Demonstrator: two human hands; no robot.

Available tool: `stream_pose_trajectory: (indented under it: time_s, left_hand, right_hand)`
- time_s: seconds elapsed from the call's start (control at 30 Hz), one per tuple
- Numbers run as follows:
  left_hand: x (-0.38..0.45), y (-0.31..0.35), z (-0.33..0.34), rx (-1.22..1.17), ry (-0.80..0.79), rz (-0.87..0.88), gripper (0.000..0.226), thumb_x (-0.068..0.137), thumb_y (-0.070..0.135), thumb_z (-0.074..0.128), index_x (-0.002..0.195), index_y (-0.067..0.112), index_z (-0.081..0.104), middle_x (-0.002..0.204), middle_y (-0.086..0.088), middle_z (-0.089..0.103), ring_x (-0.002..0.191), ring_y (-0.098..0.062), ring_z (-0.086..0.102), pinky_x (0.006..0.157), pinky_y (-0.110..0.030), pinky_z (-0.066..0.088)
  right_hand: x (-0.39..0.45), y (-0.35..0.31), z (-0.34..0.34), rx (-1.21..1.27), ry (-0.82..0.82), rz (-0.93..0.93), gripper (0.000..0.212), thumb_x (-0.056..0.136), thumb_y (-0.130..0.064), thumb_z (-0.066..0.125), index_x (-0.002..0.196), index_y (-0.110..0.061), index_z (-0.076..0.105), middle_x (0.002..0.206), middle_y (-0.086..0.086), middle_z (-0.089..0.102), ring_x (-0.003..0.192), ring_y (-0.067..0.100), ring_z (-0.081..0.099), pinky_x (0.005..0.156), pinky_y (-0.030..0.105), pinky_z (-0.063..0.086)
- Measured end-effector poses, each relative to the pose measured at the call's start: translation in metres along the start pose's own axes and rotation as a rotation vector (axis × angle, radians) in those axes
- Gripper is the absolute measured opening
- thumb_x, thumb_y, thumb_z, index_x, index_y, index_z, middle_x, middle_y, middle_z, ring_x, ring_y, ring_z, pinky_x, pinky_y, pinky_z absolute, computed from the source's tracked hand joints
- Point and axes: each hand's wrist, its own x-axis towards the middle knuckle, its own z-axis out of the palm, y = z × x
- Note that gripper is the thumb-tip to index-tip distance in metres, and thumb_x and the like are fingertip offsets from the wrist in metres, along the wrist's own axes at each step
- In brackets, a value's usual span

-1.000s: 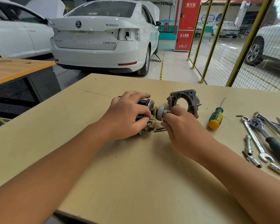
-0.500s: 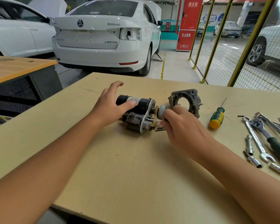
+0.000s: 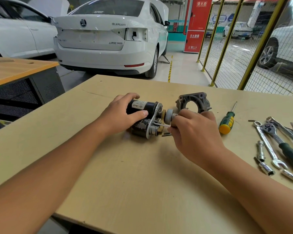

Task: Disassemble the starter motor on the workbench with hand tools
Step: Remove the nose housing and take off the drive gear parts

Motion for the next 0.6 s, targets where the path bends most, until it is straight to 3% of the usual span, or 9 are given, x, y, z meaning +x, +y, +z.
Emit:
stream_pose_trajectory:
  time_s: [0.13,0.27,0.37,0.47,0.6]
  left_hand:
    - [-0.001,0.001,0.0,0.011,0.016,0.016,0.065,0.081,0.066,0.067,0.139,0.041,0.051,0.126,0.008,0.051,0.114,-0.013,0.051,0.096,-0.032,0.043]
    - [-0.007,0.012,0.003,0.047,0.111,0.045,0.057,0.084,0.058,0.071,0.136,0.037,0.058,0.141,0.002,0.048,0.132,-0.022,0.044,0.108,-0.04,0.04]
    - [-0.016,0.03,0.004,0.07,0.185,0.271,0.037,0.08,0.047,0.067,0.116,0.036,0.071,0.153,0.001,0.044,0.142,-0.025,0.034,0.112,-0.045,0.034]
    - [-0.021,0.039,0.006,0.128,0.109,0.423,0.017,0.085,0.031,0.066,0.097,0.033,0.078,0.154,0.002,0.047,0.144,-0.026,0.035,0.109,-0.058,0.036]
    - [-0.024,0.039,0.004,0.268,0.06,0.48,0.018,0.089,0.033,0.062,0.097,0.034,0.078,0.155,0.001,0.046,0.145,-0.026,0.034,0.104,-0.055,0.037]
  right_hand:
    - [0.001,0.0,0.003,0.096,-0.037,-0.036,0.017,0.096,-0.029,0.062,0.096,-0.013,0.067,0.096,0.0,0.057,0.075,0.027,0.061,0.061,0.042,0.054]
    - [0.002,0.003,0.005,0.209,0.004,-0.072,0.015,0.096,-0.019,0.064,0.093,-0.005,0.068,0.092,0.007,0.052,0.071,0.031,0.055,0.059,0.041,0.052]
    - [0.002,0.001,0.002,0.256,0.094,-0.094,0.018,0.096,-0.014,0.061,0.084,-0.001,0.064,0.085,0.008,0.046,0.062,0.029,0.047,0.052,0.036,0.043]
    - [0.001,-0.003,0.001,0.235,0.083,-0.101,0.016,0.098,-0.01,0.058,0.085,-0.001,0.061,0.085,0.007,0.041,0.059,0.027,0.042,0.05,0.039,0.042]
    - [0.001,-0.005,0.002,0.203,0.036,-0.087,0.005,0.092,0.0,0.064,0.089,-0.001,0.06,0.086,0.005,0.037,0.059,0.028,0.041,0.05,0.039,0.041]
